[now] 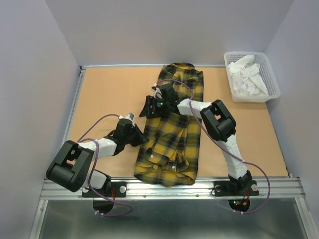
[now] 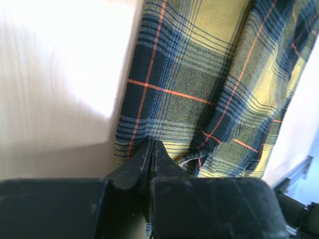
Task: Fold and stack the long sleeve shirts
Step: Fold the shirt
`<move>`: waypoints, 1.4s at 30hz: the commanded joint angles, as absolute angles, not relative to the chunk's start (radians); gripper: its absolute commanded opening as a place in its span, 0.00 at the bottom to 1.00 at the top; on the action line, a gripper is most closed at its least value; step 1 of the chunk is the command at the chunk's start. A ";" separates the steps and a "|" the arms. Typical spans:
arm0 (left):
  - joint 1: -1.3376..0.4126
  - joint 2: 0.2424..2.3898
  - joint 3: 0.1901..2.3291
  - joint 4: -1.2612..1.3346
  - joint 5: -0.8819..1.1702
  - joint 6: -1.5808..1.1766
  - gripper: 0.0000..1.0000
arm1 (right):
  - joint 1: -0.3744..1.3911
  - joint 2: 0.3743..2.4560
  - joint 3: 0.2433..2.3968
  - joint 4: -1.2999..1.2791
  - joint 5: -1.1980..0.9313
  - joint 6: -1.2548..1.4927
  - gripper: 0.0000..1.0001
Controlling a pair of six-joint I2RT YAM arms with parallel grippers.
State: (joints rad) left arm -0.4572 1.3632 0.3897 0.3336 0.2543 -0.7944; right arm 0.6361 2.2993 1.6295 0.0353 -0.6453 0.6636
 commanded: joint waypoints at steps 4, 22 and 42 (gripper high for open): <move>-0.463 1.338 0.284 0.226 0.270 -0.842 0.08 | 0.571 2.390 1.707 0.112 -0.630 0.672 0.70; -0.463 1.310 0.278 0.180 0.296 -0.847 0.07 | 0.365 2.762 2.196 0.110 -0.580 0.689 0.70; -0.463 1.030 0.429 -0.342 0.135 -0.882 0.09 | 0.321 2.694 2.192 0.107 -0.509 0.640 0.70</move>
State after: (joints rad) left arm -0.4583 1.1114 0.3634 -0.1024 0.2581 -0.8810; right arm 0.3546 2.7235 2.2135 0.1688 -0.6113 0.7216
